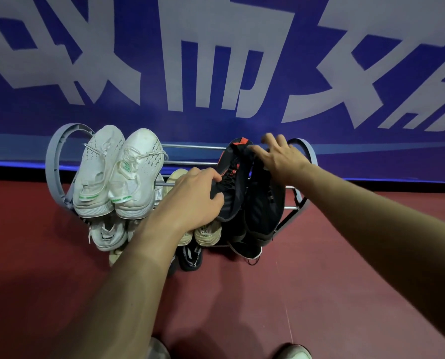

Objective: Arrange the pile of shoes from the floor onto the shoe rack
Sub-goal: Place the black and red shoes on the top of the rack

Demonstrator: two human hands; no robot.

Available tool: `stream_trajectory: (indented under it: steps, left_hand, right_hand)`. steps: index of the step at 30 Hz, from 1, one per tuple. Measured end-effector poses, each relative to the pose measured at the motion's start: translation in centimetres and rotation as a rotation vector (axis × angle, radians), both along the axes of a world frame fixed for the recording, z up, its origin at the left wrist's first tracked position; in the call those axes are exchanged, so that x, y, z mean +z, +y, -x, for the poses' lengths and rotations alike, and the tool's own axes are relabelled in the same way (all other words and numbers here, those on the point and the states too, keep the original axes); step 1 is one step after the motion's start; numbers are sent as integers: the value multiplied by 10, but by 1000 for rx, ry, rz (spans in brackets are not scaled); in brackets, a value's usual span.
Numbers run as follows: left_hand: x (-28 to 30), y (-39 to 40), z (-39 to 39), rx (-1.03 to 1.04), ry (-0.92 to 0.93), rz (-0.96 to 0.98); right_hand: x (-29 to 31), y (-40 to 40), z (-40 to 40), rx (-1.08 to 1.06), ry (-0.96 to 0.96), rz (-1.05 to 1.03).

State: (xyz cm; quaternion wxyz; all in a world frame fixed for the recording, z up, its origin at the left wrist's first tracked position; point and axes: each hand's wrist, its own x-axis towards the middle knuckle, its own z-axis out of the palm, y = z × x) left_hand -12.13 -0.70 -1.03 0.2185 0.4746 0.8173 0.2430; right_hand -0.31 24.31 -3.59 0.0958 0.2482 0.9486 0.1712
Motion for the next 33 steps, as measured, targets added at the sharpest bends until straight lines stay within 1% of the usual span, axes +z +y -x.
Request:
stream_trajectory:
  steps: [3,4,6,10,15,21,24,26,28,30,33]
  left_hand:
    - [-1,2,2,5,-1,4]
    - [-1,3,2,7,2,4]
    - [-2,6,2,8,2,8]
    - [-2,9,1,17,3,14]
    - [-1,8,1,9,-4,16]
    - [2,6,5,19,-3,-10]
    - [3,7,3,14,-10,-15]
    - [4,6,2,17,-4,-32]
    - [5,5,2,23,14,-42]
    - [6,3,2,39,36,-43]
    - [7,0,5,46,37,-53]
  right_hand:
    - [2,10,23,118,-242,11]
    - [1,13,29,143,-294,22]
    - [0,15,36,190,-332,5]
    - [11,23,34,291,-288,18]
    - [18,18,33,351,-324,-38]
    - [35,7,19,440,-264,-24]
    - [44,-1,10,460,-186,-51]
    - [48,-7,6,435,-132,-38]
    - [49,-14,4,356,-60,-30]
    - [51,-23,8,196,33,7]
    - [48,-33,17,-78,223,188]
